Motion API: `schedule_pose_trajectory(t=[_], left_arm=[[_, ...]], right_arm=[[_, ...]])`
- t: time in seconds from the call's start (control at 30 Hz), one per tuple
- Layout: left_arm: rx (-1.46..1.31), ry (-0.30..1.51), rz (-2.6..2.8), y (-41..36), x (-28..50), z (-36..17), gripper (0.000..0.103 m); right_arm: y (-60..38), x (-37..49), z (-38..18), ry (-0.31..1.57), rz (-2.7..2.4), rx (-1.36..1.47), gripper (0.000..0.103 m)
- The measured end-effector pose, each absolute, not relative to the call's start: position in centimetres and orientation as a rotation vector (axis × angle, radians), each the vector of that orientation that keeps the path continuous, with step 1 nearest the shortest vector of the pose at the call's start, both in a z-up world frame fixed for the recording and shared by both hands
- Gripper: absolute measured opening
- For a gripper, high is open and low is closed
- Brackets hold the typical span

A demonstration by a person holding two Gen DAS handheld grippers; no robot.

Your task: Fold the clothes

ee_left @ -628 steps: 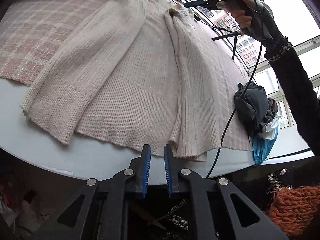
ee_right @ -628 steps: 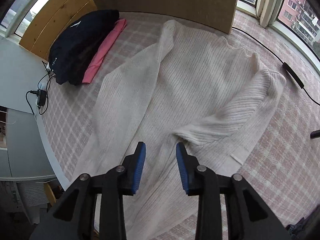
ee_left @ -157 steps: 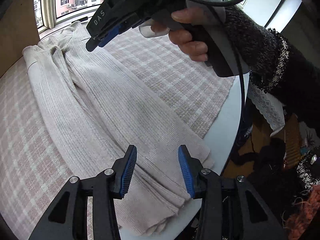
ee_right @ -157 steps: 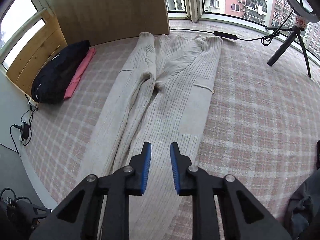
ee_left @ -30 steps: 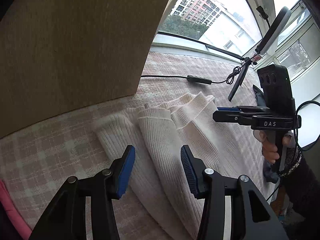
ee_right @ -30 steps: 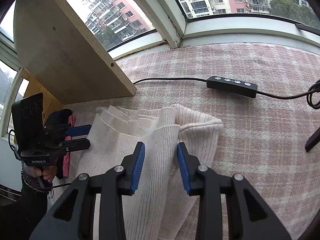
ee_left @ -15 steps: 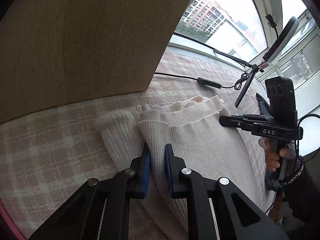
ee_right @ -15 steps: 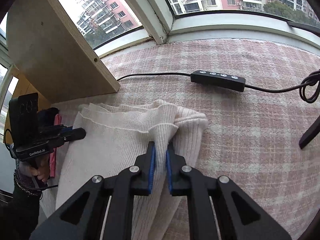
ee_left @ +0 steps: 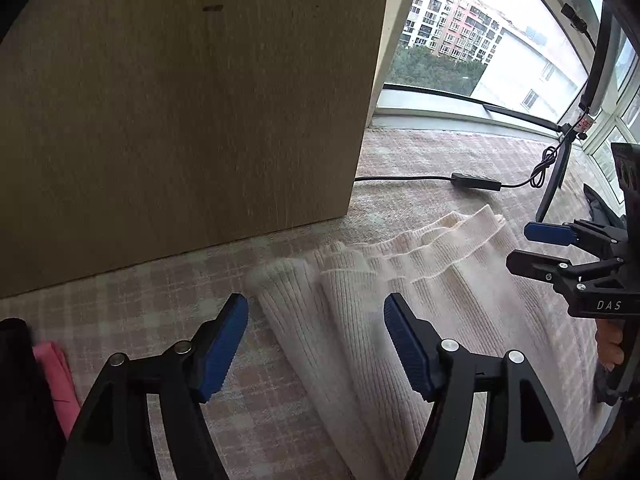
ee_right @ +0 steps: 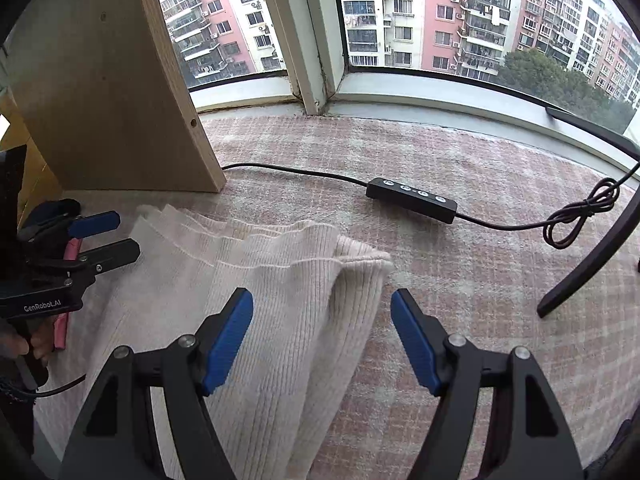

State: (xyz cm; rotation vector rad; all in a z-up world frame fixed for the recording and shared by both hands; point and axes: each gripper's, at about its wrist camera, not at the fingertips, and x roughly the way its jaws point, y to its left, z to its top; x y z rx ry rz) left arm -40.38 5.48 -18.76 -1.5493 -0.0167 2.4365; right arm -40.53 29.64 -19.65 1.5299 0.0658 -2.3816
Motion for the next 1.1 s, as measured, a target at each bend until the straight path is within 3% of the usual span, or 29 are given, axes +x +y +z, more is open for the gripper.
schedule_pose_trajectory(t=[0.13, 0.27, 0.37, 0.4, 0.43, 0.47, 0.5, 0.63, 0.83, 1.1], left_arm=[[-1.617, -0.055, 2.378, 5.4, -42.1, -20.4, 0.07], [-1.601, -0.055, 2.333, 5.5, -42.3, -20.9, 0.069], [-1.574, -0.041, 2.31, 5.8, -42.2, -21.1, 0.061], [-1.564, -0.048, 2.295, 5.8, -42.1, -21.1, 0.053], [-1.553, -0.059, 2.278, 5.9, -42.0, -21.0, 0.046], [-1.538, -0.045, 2.27, 6.1, -41.8, -20.9, 0.037], [-1.521, -0.02, 2.266, 6.4, -41.6, -20.7, 0.031], [-1.454, 0.006, 2.258, 6.3, -40.4, -18.4, 0.025], [-1.326, -0.101, 2.247, 4.3, -38.2, -11.8, 0.022], [-0.999, 0.054, 2.317, 4.5, -27.8, 0.5, 0.018]], right_arm=[[31.3, -42.8, -22.1, 0.048, -2.309, 1.612, 0.071], [32.9, -43.8, -23.4, -0.112, -2.174, 1.627, 0.071], [32.9, -44.0, -23.5, -0.141, -2.111, 1.598, 0.069], [32.9, -44.1, -23.6, -0.151, -2.09, 1.588, 0.056], [33.0, -44.2, -23.6, -0.16, -2.069, 1.579, 0.031], [32.8, -44.1, -23.5, -0.156, -2.061, 1.568, 0.024], [32.5, -43.9, -23.4, -0.145, -2.058, 1.558, 0.023], [32.1, -43.2, -22.5, -0.143, -2.067, 1.53, 0.018], [33.6, -40.3, -15.3, -0.221, -2.132, 1.37, 0.017], [34.7, -29.7, -1.4, -0.105, -2.318, 1.012, 0.017]])
